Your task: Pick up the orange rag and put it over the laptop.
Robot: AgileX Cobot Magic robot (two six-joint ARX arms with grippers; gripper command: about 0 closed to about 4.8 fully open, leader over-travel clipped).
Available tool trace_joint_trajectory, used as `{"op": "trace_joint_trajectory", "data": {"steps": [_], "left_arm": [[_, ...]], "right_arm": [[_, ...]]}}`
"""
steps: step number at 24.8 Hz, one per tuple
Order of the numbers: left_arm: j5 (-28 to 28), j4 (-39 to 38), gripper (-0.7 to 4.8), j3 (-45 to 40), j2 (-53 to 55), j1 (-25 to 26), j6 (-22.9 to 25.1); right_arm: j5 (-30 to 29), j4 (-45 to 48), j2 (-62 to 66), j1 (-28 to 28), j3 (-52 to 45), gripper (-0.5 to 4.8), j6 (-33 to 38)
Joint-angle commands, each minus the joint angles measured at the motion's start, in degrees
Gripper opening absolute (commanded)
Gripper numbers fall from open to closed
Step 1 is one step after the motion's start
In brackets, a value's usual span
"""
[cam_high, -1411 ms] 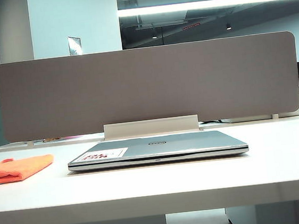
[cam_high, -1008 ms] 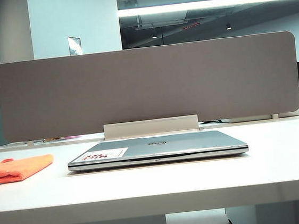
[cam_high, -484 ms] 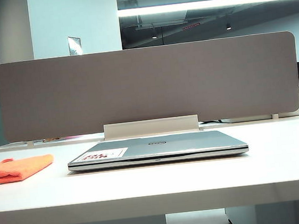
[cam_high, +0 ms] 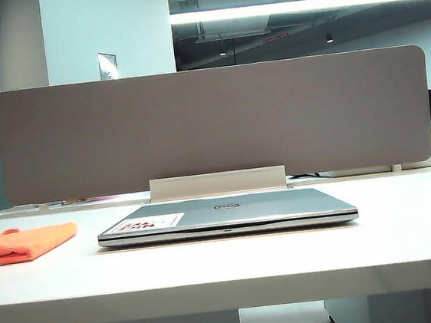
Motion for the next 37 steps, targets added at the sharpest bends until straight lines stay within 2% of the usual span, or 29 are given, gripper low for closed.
{"op": "trace_joint_trajectory", "data": {"steps": [1,4,5,7,11,20,26,32,37], "left_arm": [[0.0,-0.3,-0.05,-0.2,0.0,0.1,-0.1],[-0.9,-0.2,-0.05,-0.2,0.0,0.1,-6.3],[-1.3,-0.2,-0.06,0.0,0.0,0.1,-10.3],[-1.2,-0.5,-0.05,0.6,0.1,0.1,-15.2],[-1.1,-1.8,-0.05,3.2,0.1,0.1,-20.7],[-1.0,-3.2,-0.05,10.7,0.6,0.1,-20.8],[0.7,-3.2,-0.05,14.0,6.0,0.1,-20.8],[0.9,-2.1,-0.06,22.0,24.1,0.1,-20.8],[1.8,-2.1,-0.05,28.0,35.2,0.1,-20.8]], "right_arm": [[-4.9,0.2,-0.1,0.1,-0.2,-0.05,1.8],[-6.7,-0.7,-0.1,0.1,-0.2,-0.05,2.3],[-6.7,-0.7,-0.1,0.1,-0.2,-0.05,2.3],[-6.8,-0.7,-0.1,0.1,-0.2,-0.05,2.3],[-6.9,-0.7,-0.1,0.1,-0.2,-0.05,2.3],[-6.8,-0.7,-0.1,0.0,-0.2,-0.05,2.3],[-6.8,-0.7,-0.1,0.0,-0.2,-0.05,2.3],[-6.8,-0.7,-0.1,0.0,-0.2,-0.05,2.3],[-6.8,-0.7,-0.1,0.0,-0.2,-0.05,2.3]]}}
